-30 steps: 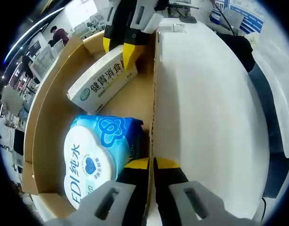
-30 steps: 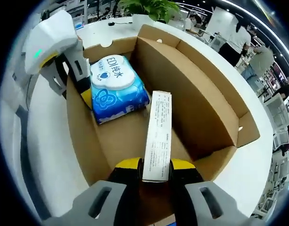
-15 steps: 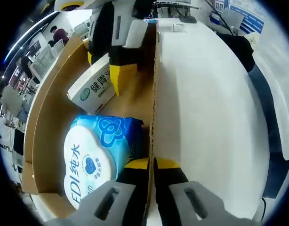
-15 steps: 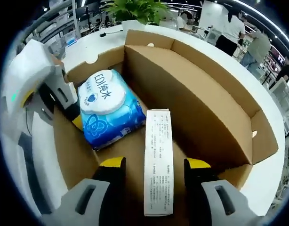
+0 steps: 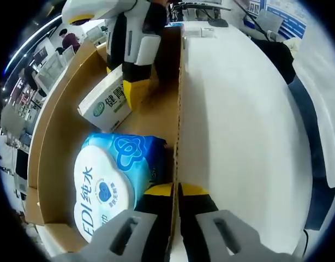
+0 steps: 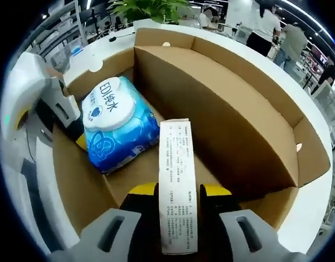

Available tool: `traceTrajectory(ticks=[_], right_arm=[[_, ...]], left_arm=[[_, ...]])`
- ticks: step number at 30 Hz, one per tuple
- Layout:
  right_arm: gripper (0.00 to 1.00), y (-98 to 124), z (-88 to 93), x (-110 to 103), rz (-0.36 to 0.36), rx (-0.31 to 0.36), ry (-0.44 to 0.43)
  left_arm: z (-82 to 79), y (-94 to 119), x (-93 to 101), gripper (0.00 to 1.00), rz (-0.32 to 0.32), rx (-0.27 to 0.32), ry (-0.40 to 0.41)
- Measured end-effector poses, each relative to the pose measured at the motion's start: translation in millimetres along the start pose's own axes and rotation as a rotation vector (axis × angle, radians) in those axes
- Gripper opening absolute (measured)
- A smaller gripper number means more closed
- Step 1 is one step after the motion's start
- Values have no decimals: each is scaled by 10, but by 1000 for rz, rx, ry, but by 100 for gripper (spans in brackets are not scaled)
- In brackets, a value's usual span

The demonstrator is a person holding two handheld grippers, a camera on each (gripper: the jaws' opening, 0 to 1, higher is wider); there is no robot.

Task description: Operate the shoe box by opening the lid, removing the specified soft item, and placing it in the target area until the item is outside and the box remains undamaged.

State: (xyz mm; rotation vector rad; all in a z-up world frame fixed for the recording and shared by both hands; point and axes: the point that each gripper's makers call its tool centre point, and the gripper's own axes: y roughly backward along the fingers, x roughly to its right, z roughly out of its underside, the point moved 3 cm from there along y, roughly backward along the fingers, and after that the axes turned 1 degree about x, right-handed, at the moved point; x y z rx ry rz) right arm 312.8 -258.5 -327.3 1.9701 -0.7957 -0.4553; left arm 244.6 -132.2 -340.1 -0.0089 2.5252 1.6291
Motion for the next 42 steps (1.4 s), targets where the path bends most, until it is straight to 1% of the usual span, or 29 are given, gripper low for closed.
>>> traceTrajectory(ticks=[4, 11, 20, 23, 34, 37, 42], right_arm=[[22, -10, 14, -10, 2, -11, 19], [22, -4, 18, 2, 10, -15, 25], [22, 74, -57, 18, 21, 15, 33], [22, 106, -84, 31, 28, 20, 17], [21, 228, -180, 15, 34, 58, 5], [21, 255, -195, 17, 38, 68, 1], [21, 301, -193, 21, 46, 67, 3]], left_arm=[[-5, 1, -3, 2, -1, -1, 1], [-3, 0, -8, 2, -3, -1, 1], [-5, 1, -17, 2, -3, -1, 1], [-4, 3, -19, 2, -3, 0, 1], [0, -1, -16, 2, -5, -1, 2], [1, 3, -18, 2, -4, -1, 1], [-1, 1, -13, 2, -6, -1, 1]])
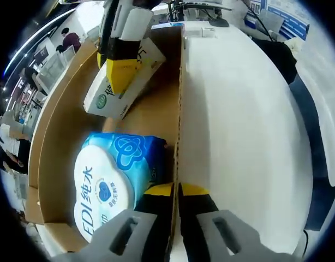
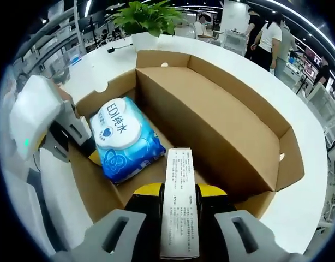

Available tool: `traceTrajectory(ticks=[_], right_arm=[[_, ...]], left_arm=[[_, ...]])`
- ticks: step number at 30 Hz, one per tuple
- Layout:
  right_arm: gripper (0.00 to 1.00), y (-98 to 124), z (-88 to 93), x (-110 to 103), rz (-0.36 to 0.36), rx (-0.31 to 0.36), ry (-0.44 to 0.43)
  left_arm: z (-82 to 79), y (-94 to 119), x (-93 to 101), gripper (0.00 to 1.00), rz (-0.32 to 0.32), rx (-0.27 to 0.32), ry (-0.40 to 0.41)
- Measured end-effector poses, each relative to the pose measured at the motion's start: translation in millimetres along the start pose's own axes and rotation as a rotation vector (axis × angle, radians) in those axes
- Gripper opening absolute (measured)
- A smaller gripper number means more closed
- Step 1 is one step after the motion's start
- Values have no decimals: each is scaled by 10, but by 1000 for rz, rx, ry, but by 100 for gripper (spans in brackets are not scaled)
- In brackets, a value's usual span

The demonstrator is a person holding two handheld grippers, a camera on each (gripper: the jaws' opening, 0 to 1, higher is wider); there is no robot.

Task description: Operate the shoe box by opening the lid, removing the specified soft item, and placing it in the target area until the item is outside and the box remains undamaged.

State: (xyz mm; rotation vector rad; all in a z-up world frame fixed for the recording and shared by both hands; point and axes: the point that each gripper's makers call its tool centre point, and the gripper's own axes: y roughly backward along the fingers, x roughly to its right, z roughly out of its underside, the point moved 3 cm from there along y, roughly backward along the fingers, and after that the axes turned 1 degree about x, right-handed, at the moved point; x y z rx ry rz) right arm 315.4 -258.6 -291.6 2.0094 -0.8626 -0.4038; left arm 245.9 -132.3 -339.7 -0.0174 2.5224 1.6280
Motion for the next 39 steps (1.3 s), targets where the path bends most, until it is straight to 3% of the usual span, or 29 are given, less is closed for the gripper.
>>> traceTrajectory(ticks=[13, 27, 34, 39], right_arm=[[21, 112, -178, -37, 2, 29, 12], [20, 190, -150, -76, -4, -32, 117], [20, 145, -37, -167, -27, -105, 156], [20, 142, 21, -180, -36, -131, 133]], left_arm=[[5, 1, -4, 2, -2, 1, 0], [6, 3, 2, 2, -1, 1, 0], [9, -4, 12, 2, 0, 1, -1], [12, -7, 28, 2, 1, 1, -1]])
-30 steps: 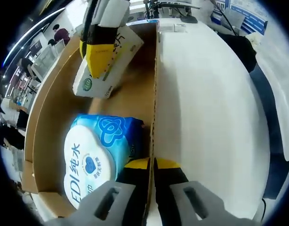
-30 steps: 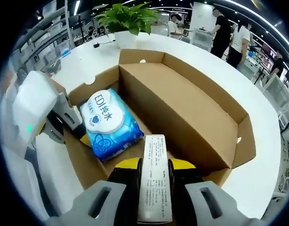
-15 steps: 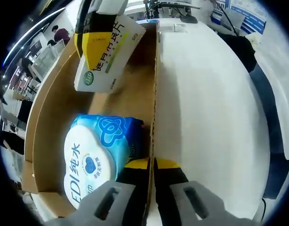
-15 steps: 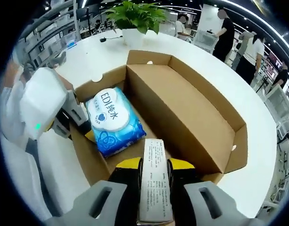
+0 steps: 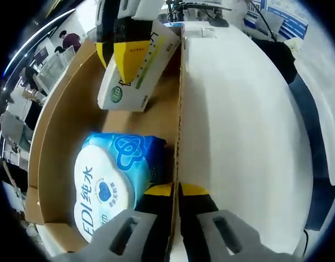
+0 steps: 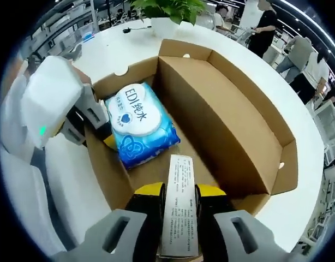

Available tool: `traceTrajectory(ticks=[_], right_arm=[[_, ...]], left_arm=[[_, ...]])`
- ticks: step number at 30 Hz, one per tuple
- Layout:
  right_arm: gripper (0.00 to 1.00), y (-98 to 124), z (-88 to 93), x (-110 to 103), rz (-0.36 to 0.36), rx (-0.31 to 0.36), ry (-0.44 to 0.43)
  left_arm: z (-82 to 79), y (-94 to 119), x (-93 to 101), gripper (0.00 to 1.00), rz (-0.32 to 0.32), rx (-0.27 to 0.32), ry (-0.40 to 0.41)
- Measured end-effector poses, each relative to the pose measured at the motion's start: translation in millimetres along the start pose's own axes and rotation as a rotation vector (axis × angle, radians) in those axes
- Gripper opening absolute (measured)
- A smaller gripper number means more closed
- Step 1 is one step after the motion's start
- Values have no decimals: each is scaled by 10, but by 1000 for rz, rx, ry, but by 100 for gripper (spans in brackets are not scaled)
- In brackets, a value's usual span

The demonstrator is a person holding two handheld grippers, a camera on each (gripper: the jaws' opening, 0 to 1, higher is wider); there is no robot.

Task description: Operate the shoe box by opening the lid, removing the specified soft item, and placing it in the target area until the item is outside and the box remains undamaged.

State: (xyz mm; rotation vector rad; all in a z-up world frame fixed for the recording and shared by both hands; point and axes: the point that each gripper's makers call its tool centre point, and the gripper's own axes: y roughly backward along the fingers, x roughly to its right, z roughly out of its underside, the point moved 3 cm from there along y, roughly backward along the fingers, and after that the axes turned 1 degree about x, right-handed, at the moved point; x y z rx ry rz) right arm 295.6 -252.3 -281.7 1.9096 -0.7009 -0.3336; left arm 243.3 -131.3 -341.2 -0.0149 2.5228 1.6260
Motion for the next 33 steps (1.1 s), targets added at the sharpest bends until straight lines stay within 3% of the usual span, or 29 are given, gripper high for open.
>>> traceTrajectory(ticks=[9, 33], right_arm=[[19, 32, -10, -23, -9, -3, -10], [19, 406, -303, 38, 34, 95, -21]], left_arm=[[0, -4, 12, 2, 0, -1, -2], [11, 2, 28, 2, -3, -1, -3]])
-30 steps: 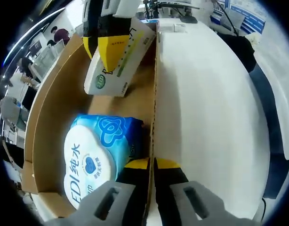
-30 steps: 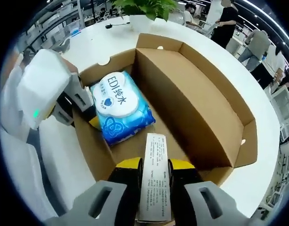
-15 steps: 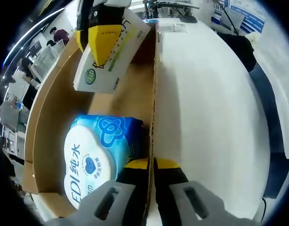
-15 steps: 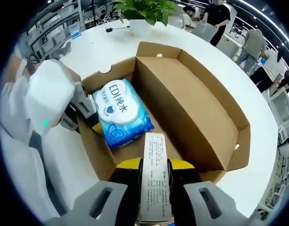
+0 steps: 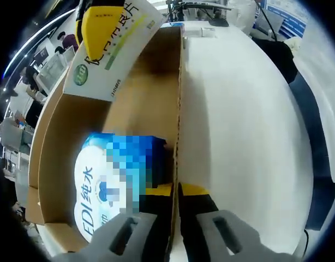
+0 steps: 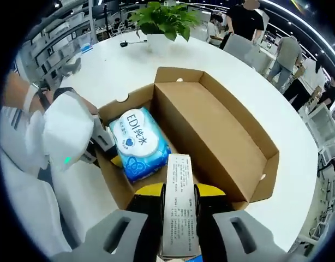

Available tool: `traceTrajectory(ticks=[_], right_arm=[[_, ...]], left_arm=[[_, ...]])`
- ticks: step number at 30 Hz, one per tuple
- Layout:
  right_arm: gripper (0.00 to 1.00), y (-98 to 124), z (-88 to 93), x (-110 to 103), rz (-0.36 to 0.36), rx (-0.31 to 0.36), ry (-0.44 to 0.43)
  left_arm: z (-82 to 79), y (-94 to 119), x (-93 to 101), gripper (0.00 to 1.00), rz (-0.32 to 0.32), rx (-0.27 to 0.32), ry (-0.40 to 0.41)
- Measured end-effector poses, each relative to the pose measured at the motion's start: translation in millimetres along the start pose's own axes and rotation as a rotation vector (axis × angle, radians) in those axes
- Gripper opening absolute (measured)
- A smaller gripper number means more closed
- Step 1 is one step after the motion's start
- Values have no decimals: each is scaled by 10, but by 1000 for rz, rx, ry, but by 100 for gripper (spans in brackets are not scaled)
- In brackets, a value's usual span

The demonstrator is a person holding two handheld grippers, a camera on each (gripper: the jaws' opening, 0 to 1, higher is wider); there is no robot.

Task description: Operate the shoe box by opening the lid, removing the specified soft item, and placing it in the target area until the item is outside and the box remains undamaged.

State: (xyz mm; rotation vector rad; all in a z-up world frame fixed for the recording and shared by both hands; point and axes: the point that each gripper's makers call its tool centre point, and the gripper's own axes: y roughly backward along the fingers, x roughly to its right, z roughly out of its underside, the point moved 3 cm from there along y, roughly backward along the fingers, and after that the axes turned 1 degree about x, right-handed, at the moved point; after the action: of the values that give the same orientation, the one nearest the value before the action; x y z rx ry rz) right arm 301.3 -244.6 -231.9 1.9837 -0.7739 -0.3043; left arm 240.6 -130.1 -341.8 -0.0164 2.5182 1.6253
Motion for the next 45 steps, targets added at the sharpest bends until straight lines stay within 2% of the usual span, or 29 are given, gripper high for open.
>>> traceTrajectory(ticks=[24, 36, 45], right_arm=[[19, 353, -83, 112, 57, 89, -55], [19, 568, -4, 206, 96, 145, -136], [19, 696, 79, 333, 136, 167, -147]], left_arm=[[-8, 0, -10, 2, 0, 0, -6], [-10, 4, -11, 2, 5, -1, -21], [-13, 13, -36, 2, 4, -4, -17]])
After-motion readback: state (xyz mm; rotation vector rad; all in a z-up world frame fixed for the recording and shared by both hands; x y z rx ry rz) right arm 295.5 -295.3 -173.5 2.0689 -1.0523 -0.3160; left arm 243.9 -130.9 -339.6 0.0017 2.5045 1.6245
